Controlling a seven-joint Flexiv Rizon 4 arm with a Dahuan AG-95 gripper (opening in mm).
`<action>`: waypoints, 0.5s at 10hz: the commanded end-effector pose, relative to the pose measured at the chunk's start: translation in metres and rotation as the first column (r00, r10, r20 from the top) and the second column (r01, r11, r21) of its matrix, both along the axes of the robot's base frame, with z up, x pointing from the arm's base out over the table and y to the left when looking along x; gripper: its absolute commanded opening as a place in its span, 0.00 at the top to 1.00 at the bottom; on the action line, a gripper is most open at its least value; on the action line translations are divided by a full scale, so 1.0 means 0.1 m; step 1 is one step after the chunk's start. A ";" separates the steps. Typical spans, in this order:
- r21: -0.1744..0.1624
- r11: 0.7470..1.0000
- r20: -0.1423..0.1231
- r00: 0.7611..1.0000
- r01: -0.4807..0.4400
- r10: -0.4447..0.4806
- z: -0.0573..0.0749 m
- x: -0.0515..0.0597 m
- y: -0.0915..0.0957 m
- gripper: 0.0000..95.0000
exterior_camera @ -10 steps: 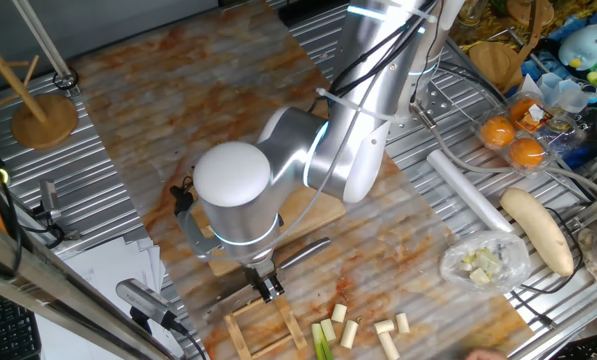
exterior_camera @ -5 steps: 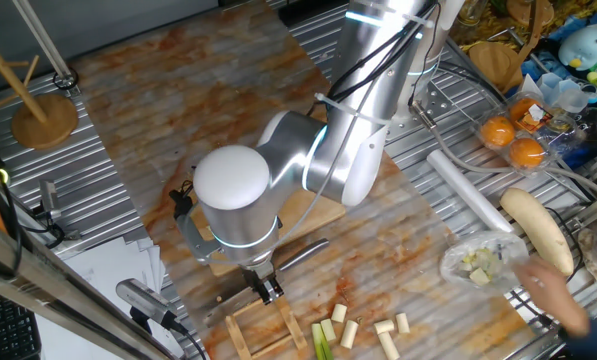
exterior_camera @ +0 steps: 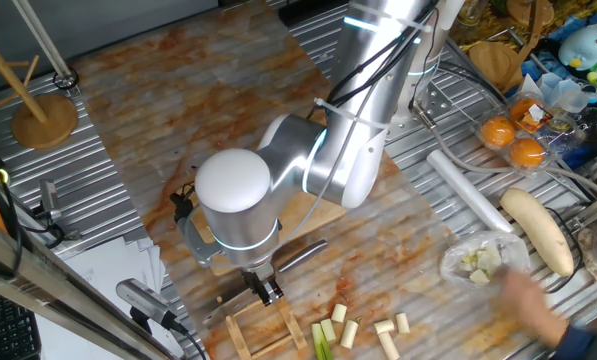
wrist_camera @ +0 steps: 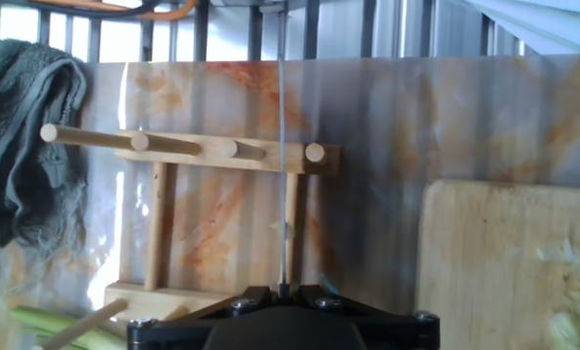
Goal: Chop the scallions
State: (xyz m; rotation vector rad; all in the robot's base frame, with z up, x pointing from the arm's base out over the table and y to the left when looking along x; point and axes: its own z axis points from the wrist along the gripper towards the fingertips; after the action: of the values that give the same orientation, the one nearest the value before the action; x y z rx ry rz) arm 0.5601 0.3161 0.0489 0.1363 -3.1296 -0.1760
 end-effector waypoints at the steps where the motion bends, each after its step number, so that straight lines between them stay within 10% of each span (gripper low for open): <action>1: -0.001 1.000 0.002 1.000 -0.003 0.003 0.00 0.00 0.00 0.80; 5: 0.005 1.000 -0.001 1.000 0.013 -0.013 0.21 -0.08 -0.02 0.80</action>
State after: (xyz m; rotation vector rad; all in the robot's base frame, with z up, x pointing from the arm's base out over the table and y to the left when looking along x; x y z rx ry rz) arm 0.5533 0.3138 0.0707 0.1164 -3.1264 -0.1866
